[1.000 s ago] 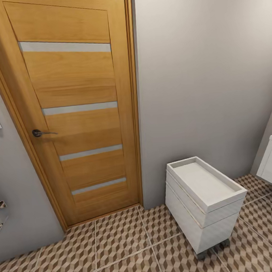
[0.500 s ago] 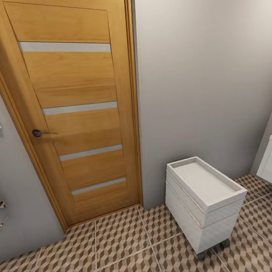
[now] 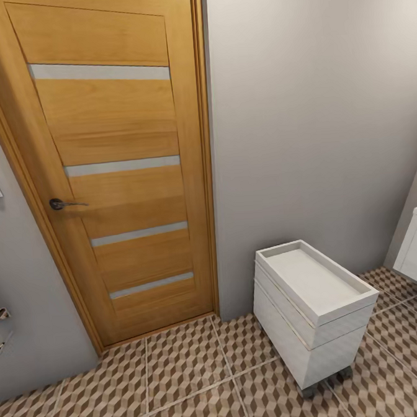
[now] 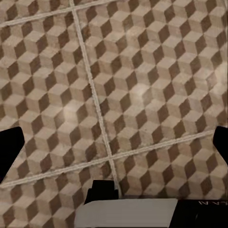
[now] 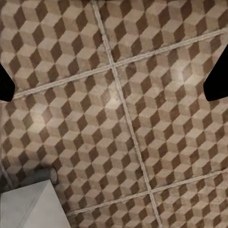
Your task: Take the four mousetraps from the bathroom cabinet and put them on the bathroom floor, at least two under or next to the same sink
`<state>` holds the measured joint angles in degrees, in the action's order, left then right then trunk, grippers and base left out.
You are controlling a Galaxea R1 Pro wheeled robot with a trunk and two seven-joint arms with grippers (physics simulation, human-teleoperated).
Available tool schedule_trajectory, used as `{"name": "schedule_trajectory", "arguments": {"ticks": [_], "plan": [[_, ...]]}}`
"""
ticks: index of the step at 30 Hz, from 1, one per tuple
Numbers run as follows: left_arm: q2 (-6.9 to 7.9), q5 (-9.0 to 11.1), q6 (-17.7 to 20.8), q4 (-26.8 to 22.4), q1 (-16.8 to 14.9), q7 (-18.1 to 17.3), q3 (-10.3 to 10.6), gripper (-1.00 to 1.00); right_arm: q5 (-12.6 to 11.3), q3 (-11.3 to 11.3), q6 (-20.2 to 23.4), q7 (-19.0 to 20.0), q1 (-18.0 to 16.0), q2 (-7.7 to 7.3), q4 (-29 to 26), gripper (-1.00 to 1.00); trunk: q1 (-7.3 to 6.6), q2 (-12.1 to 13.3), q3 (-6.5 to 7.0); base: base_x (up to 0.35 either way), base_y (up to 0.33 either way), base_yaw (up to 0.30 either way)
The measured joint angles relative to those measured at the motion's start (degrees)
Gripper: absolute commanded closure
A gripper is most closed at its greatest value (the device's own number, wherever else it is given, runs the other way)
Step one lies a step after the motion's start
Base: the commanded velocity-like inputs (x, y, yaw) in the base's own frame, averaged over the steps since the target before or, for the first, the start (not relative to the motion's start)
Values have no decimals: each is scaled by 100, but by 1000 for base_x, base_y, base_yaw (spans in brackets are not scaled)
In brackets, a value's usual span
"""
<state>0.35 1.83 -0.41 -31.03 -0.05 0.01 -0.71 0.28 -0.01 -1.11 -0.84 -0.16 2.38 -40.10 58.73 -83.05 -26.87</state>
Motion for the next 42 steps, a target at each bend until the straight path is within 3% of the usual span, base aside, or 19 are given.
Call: {"name": "schedule_trajectory", "arguments": {"ticks": [4,11,17,20,42], "plan": [[-10,81,-6,-169,1,4,3,-100,-19,-3,-199,0,0,-1,-45,-100,0,0,0,0,0,0],[-20,115,-111,-25,4,-9,22,-100,-31,21,-533,-4,0,43,45,-100,0,0,-1,0,0,0],[-18,119,-265,19,1,-16,38,-100,-24,32,-1469,-8,1,51,388,-100,0,0,-1,0,0,0],[-18,120,-280,25,1,-21,42,-100,-22,34,-1710,-10,0,55,498,-100,0,0,-1,0,0,0],[-10,120,-291,81,2,-25,41,-100,-13,33,-1898,-12,0,52,581,-100,0,0,-1,0,0,0]]}}
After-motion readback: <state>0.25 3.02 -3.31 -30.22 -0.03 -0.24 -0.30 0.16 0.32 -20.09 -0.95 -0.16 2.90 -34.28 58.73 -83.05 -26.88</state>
